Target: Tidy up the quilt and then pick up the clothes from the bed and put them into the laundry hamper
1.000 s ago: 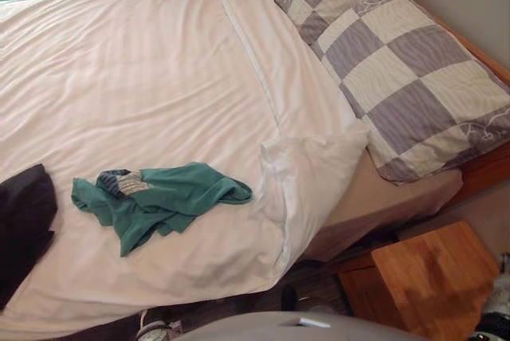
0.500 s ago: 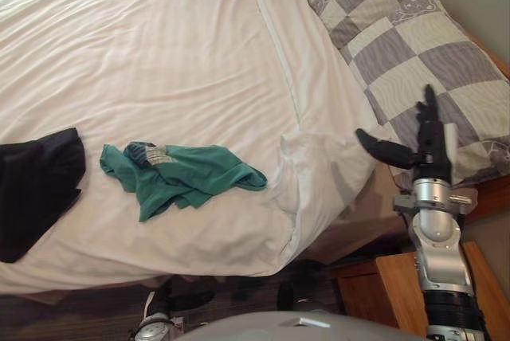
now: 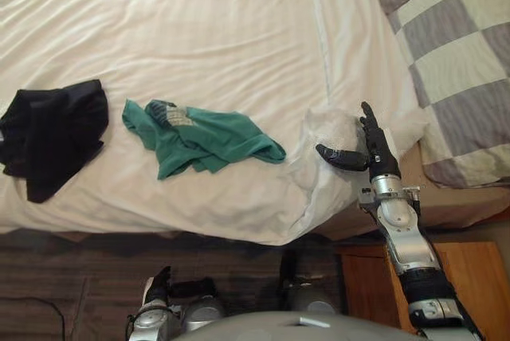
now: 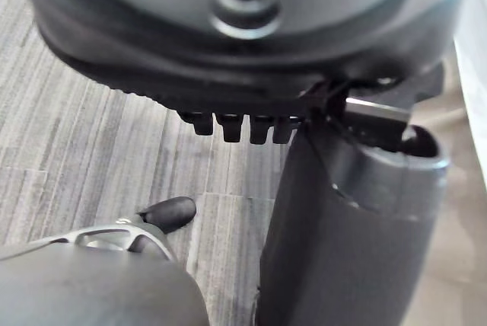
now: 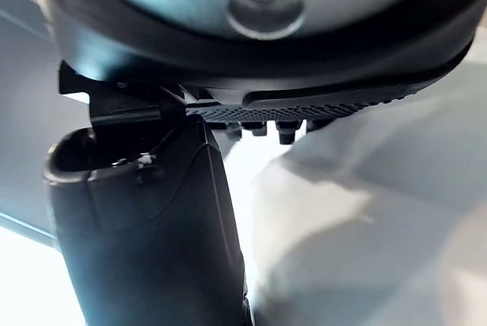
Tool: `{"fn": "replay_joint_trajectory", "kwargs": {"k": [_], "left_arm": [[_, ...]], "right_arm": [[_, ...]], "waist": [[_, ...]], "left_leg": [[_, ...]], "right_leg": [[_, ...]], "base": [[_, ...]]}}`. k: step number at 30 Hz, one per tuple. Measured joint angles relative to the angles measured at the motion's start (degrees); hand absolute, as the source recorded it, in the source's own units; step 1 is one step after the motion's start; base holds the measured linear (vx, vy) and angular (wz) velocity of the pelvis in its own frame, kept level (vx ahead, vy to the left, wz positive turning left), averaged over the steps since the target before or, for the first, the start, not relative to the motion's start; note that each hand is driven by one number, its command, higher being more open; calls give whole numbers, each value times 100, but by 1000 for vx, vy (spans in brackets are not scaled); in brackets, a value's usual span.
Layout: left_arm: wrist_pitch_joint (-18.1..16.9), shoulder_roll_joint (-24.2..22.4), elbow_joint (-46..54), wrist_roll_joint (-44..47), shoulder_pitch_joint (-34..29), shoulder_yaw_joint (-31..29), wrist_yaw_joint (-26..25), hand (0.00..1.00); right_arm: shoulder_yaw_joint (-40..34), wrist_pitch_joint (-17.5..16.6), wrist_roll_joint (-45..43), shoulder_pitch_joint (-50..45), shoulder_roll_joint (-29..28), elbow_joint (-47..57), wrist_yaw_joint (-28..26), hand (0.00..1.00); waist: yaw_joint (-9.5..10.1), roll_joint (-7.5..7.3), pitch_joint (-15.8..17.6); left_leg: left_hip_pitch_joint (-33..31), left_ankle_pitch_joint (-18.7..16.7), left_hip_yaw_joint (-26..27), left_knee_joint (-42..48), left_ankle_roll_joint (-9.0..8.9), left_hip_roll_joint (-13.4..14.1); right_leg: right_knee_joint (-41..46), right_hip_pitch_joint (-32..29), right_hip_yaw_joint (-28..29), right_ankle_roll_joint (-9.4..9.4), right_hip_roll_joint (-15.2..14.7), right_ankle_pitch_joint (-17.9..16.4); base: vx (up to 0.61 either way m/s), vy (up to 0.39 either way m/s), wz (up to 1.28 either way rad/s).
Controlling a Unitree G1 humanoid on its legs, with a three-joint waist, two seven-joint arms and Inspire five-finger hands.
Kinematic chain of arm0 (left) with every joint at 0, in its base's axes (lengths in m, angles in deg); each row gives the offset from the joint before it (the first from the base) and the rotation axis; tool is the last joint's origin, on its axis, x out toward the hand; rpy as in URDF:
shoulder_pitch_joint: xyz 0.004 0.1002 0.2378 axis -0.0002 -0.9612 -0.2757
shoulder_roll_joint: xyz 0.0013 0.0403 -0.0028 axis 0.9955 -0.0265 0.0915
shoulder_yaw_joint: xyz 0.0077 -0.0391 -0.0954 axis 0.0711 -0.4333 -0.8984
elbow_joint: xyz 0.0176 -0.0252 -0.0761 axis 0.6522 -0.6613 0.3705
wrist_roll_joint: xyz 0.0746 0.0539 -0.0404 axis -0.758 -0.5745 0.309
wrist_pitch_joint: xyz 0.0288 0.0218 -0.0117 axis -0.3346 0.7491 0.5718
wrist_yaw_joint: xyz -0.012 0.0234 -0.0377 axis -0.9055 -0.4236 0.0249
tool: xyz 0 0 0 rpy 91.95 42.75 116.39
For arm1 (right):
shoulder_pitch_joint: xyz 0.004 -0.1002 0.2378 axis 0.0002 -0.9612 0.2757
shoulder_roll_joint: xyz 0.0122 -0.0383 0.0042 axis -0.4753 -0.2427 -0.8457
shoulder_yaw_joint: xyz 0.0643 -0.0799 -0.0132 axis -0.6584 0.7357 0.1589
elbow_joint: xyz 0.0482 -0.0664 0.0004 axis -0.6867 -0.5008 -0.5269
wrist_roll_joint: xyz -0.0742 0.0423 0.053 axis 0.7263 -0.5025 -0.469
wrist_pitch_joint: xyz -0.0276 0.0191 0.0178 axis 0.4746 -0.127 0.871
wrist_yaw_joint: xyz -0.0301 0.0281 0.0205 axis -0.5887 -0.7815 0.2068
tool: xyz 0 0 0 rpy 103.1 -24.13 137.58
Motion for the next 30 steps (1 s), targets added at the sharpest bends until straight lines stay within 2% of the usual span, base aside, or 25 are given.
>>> {"fn": "replay_joint_trajectory", "kwargs": {"k": [1,9,14,18,25,26,30], "left_arm": [[-1,11,-1,0,13,44,-6,100],[-100,136,-3,-1,76,218,-2,100],[-105,110,4,5,211,222,-3,100],[-110,49,27,12,297,213,-2,100],[-87,-66,14,13,335,98,-3,100],[-86,-83,13,13,337,91,-1,100],[-51,-165,0,49,335,81,11,100]], "right_arm": [[0,6,-4,39,0,-67,5,0],[-2,4,-107,259,17,-301,-34,0],[-42,4,-107,283,34,-307,-34,0],[-424,4,-116,-193,-36,-108,-45,0],[-1440,-79,-531,-1095,-630,19,-33,0],[-1628,-119,-595,-1182,-750,-1,-31,100],[-2071,-192,-932,-1189,-939,-268,-34,100]], "waist": [[9,4,74],[2,-92,155],[-4,-83,161],[0,-83,161],[-55,-83,121],[-56,-95,107],[-142,-113,53]], "left_leg": [[-31,16,-11,-9,22,-22],[-170,39,-64,-6,69,-136],[-174,39,-67,-3,80,-158],[-112,9,-77,16,107,-152],[50,-205,134,222,99,-90],[98,-227,203,230,84,-77],[171,-299,355,304,59,-31]], "right_leg": [[0,-33,1,5,-19,21],[-16,-142,8,61,-126,93],[-97,-126,10,60,-137,150],[-103,-39,6,61,-136,149],[-103,91,218,69,-125,142],[-103,93,283,72,-105,140],[-109,133,374,84,-81,130]], "base": [[-57,-15,5],[-21,1,2],[0,0,0],[0,0,0],[-5,-7,-16],[-7,-16,-21],[-6,-23,-14]]}}
